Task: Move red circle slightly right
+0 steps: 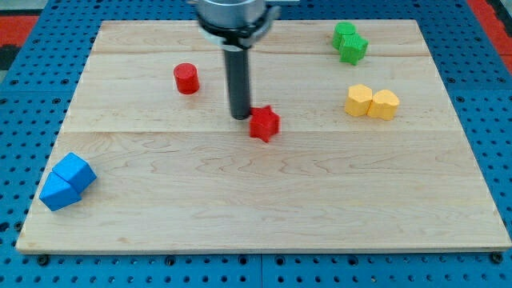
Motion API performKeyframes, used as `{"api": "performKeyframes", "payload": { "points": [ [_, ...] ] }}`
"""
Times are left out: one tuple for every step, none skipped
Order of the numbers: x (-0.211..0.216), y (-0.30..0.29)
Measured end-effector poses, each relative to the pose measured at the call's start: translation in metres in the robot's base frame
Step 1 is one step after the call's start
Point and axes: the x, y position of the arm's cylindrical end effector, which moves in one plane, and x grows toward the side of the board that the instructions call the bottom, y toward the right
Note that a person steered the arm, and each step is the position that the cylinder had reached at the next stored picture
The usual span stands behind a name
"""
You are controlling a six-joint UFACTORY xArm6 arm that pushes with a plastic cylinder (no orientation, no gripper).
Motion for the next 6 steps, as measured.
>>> {"api": "performKeyframes", "payload": {
  "points": [
    [0.025,0.041],
    [0.009,-0.020],
    [-0.013,-0.153],
    [-0.051,-0.189],
    [-0.085,-0.182],
    [-0.085,-0.146]
  ]
}}
